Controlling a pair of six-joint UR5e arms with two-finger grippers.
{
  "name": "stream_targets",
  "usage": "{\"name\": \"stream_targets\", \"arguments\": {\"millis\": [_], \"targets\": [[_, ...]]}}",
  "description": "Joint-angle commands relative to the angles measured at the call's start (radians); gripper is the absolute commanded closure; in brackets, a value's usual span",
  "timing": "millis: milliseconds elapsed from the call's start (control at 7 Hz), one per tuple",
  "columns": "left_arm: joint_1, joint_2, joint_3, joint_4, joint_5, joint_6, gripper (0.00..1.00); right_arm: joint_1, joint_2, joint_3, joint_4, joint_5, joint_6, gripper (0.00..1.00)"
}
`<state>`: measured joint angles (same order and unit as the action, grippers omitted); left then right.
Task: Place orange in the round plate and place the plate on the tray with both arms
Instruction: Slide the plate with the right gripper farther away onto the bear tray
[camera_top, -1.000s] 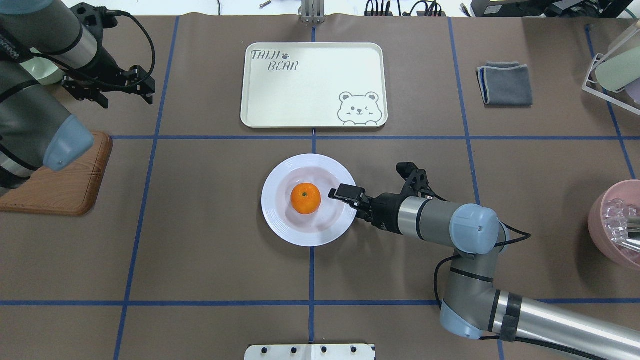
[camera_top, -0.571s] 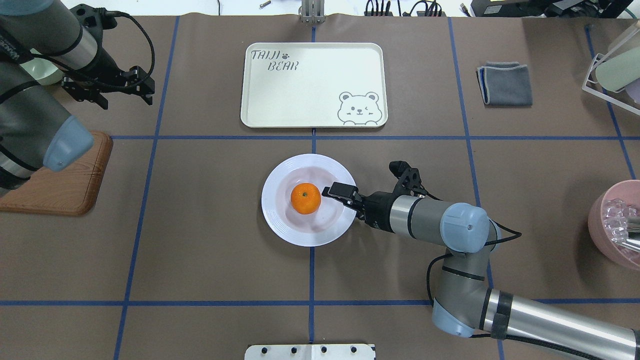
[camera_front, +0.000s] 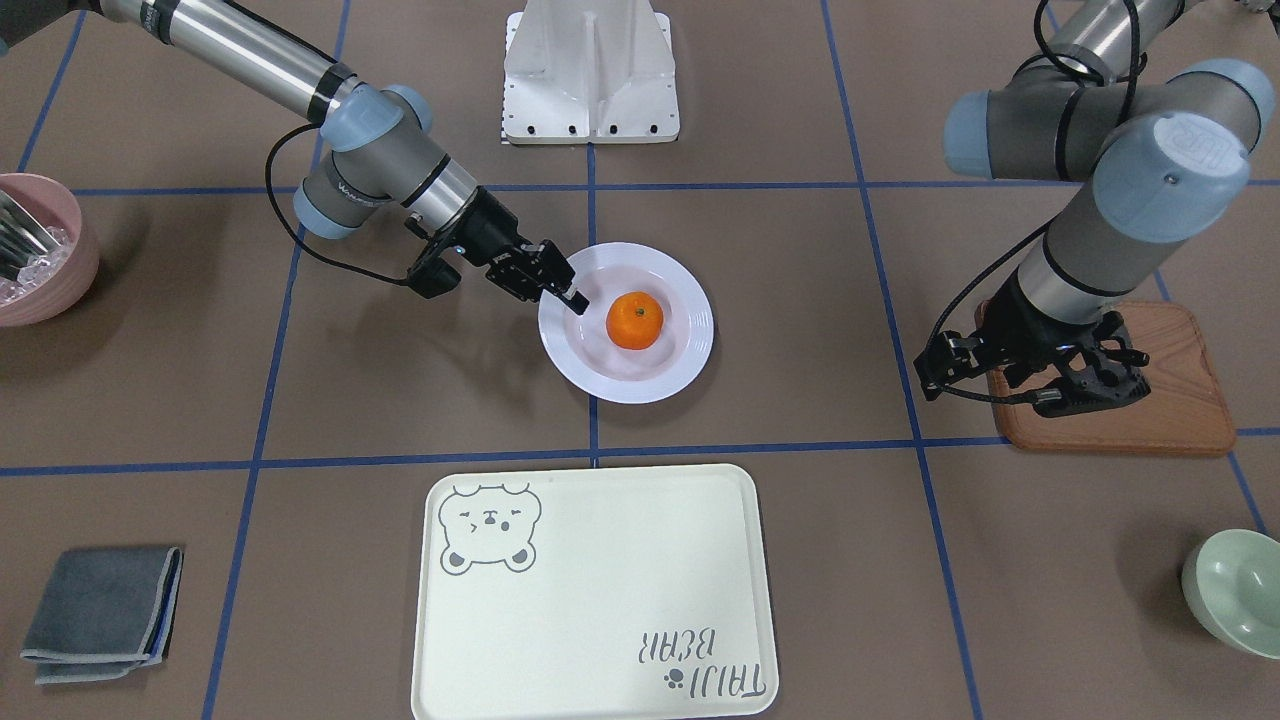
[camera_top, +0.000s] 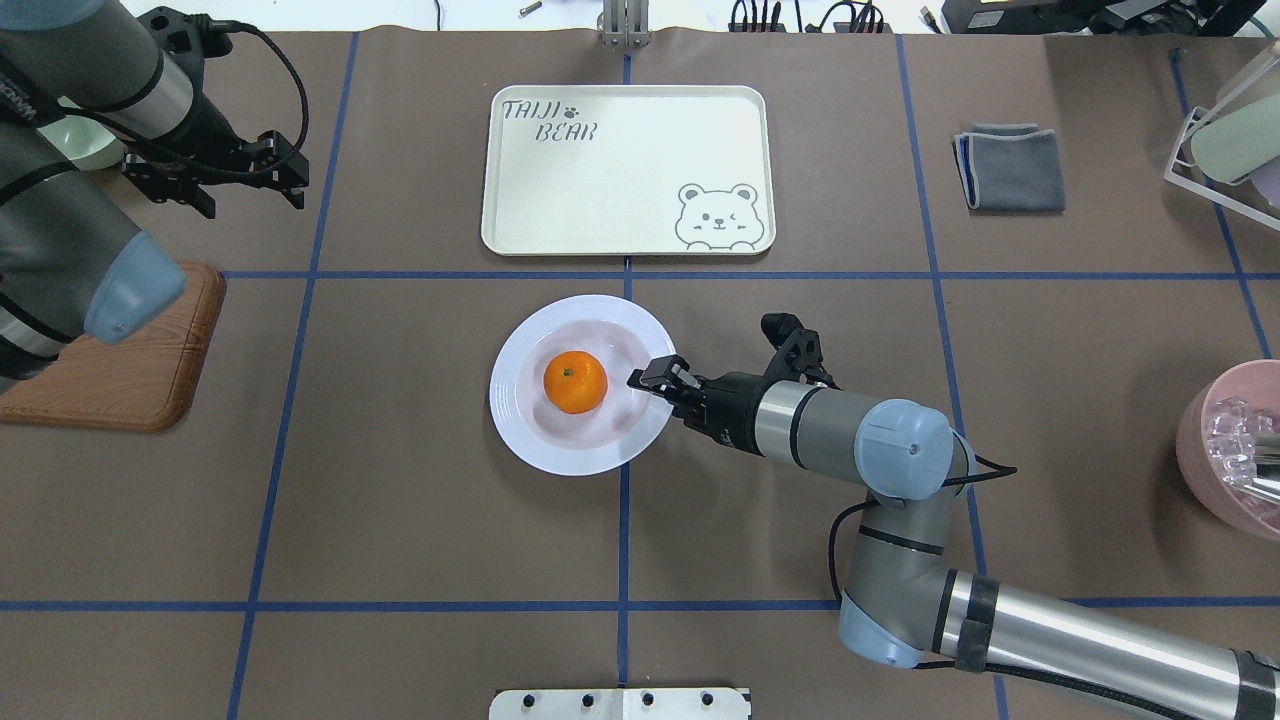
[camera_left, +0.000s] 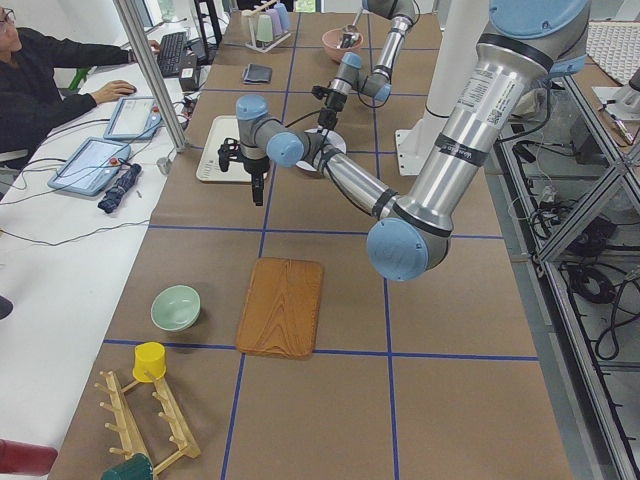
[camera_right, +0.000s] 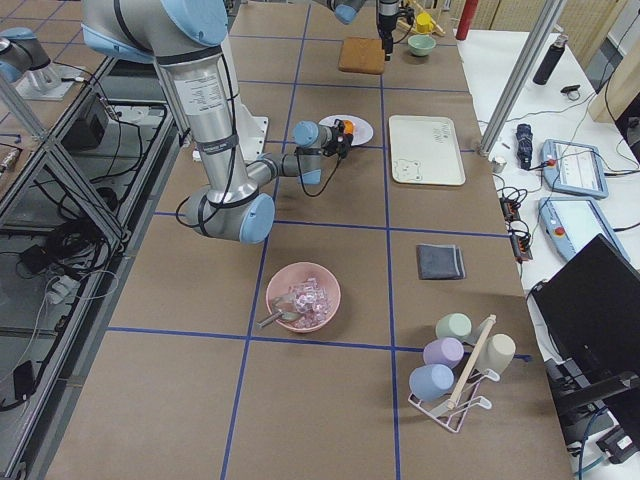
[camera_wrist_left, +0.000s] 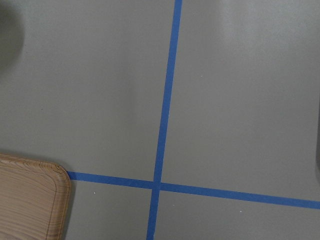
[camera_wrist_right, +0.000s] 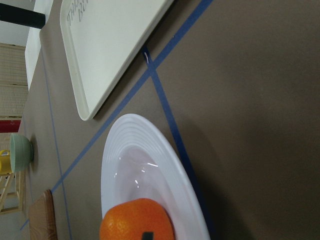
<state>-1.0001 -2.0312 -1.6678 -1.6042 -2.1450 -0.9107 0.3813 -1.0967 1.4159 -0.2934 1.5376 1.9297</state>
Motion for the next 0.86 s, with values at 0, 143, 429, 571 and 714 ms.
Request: {"name": "stream_targets", "arguments": {"millis": [0, 143, 429, 571, 714], "targets": [[-0.002, 0.0, -0.001, 0.001, 0.001, 0.001, 0.01, 0.004, 0.03, 0.003, 0.019, -0.081, 0.084, 1.0], [-0.002, 0.002, 0.0, 0.003, 0.001, 0.001, 0.01, 0.014, 0.035, 0.003, 0.066, -0.147, 0.095, 1.0], [-0.002, 0.0, -0.001, 0.003, 0.001, 0.001, 0.01, 0.117, 0.055, -0.026, 0.048, -0.151, 0.147, 1.0], [-0.002, 0.0, 0.0, 0.003, 0.001, 0.001, 0.01, 0.172, 0.119, -0.129, 0.04, -0.151, 0.153, 1.0], [-0.002, 0.0, 0.0, 0.003, 0.001, 0.001, 0.01, 0.213, 0.211, -0.269, 0.039, -0.148, 0.153, 1.0]]}}
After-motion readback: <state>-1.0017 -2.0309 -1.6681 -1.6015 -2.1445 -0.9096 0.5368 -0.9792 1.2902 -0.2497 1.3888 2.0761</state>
